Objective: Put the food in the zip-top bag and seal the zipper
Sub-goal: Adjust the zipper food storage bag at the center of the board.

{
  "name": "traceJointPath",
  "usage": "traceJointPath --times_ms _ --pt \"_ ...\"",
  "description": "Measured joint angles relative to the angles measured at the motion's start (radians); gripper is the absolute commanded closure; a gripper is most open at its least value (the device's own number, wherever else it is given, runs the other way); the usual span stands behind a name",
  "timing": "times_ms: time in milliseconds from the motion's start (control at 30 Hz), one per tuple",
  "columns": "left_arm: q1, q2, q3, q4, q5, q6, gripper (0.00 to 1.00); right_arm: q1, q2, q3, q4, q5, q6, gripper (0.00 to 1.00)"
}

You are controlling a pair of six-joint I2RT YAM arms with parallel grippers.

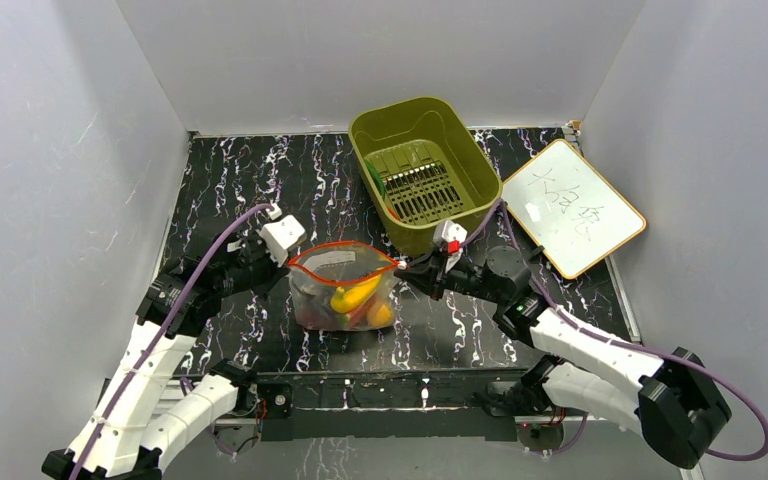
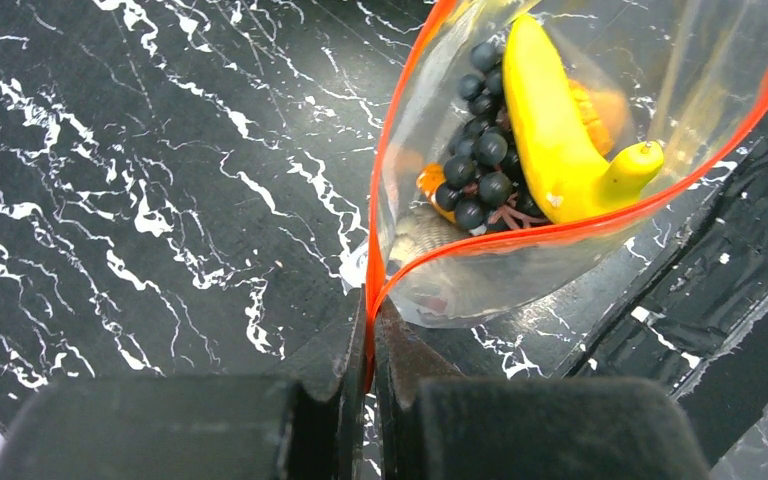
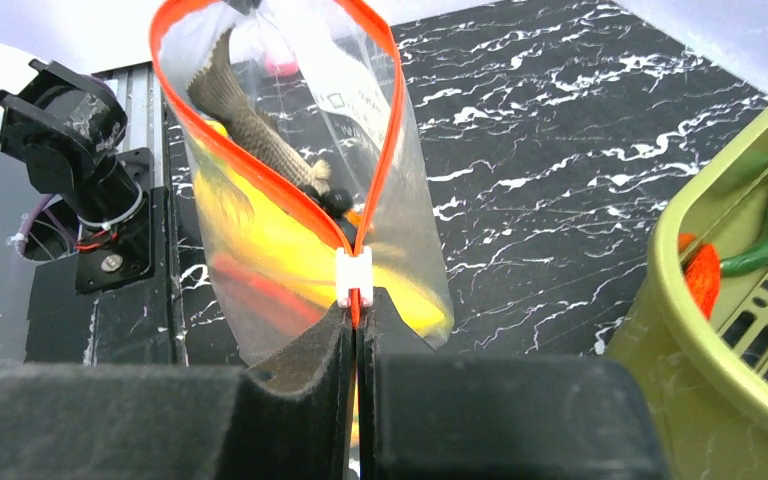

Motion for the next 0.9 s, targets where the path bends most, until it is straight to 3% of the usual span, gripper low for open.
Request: traceJointPath --times_ms 100,133,367,667,900 --pt "0.0 0.0 -0.001 0.0 -0.031 -0.003 1.0 0.0 -0.028 0.037 -0.06 -0.006 -0.04 1.0" --pt "0.0 0.0 -0.001 0.0 -0.04 -0.003 0.94 0.0 -0.034 0.052 -0.084 -0.01 -0.061 1.0" --pt "0.0 -0.004 0.008 -0.003 -0.062 -0.01 0.34 0.0 -0.034 0.13 -0.228 -0.063 -0.148 1.0" --pt "0.0 0.003 0.092 0.058 0.097 -0.01 0.31 0.0 0.043 0.234 -0.323 -0.164 -0.188 1.0" --pt "0.0 0.01 0.093 0.187 0.348 0.0 0.3 0.0 0.07 0.283 -0.372 -0.206 -0.201 1.0"
